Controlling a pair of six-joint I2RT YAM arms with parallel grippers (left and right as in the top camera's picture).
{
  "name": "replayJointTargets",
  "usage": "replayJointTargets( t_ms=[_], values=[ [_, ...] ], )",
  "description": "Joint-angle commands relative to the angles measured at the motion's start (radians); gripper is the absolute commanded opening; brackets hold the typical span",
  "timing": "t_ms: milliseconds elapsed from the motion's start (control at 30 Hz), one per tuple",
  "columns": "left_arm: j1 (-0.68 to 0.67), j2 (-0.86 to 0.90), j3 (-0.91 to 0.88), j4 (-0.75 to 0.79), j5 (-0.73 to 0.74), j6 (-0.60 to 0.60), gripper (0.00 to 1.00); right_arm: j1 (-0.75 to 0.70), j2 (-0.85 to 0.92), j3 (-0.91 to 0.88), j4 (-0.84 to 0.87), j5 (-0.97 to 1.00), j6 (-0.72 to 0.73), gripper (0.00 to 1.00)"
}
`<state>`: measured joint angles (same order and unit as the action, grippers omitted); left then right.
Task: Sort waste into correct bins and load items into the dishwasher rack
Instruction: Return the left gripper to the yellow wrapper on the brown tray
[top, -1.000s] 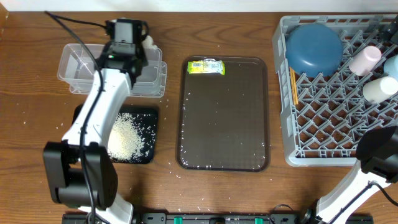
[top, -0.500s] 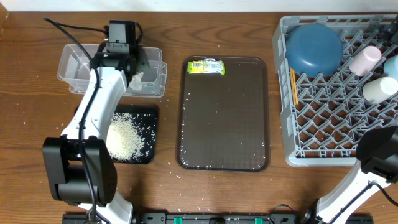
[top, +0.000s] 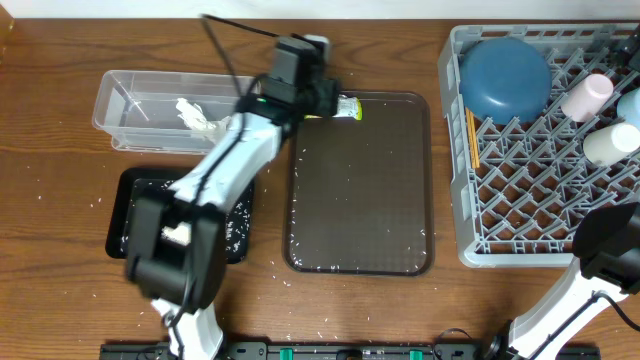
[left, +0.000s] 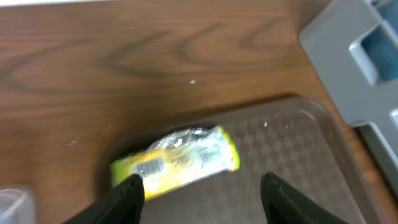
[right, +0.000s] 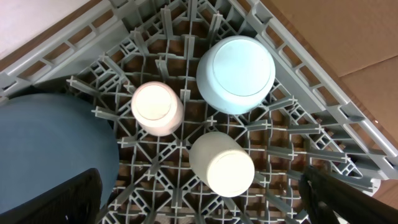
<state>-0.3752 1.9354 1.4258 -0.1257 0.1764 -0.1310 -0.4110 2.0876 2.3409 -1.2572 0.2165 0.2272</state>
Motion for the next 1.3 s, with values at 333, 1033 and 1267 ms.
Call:
replayJointTargets(
  t_ms=[333, 1033, 1267],
  values=[
    [-0.029, 0.256, 0.0, 0.286, -0.04, 0.027, 0.62, -0.014, 0.005, -0.001, 0.0, 0.003, 0.004, 0.99],
    [-0.03, 0.209, 0.0, -0.031, 0.21, 0.007, 0.39, -0.014, 0.005, -0.001, 0.0, 0.003, 0.004, 0.99],
    [-0.022, 0.06, 0.0, -0.104, 0.205, -0.004, 0.39, -0.014, 0.005, -0.001, 0.0, 0.003, 0.004, 0.99]
  ],
)
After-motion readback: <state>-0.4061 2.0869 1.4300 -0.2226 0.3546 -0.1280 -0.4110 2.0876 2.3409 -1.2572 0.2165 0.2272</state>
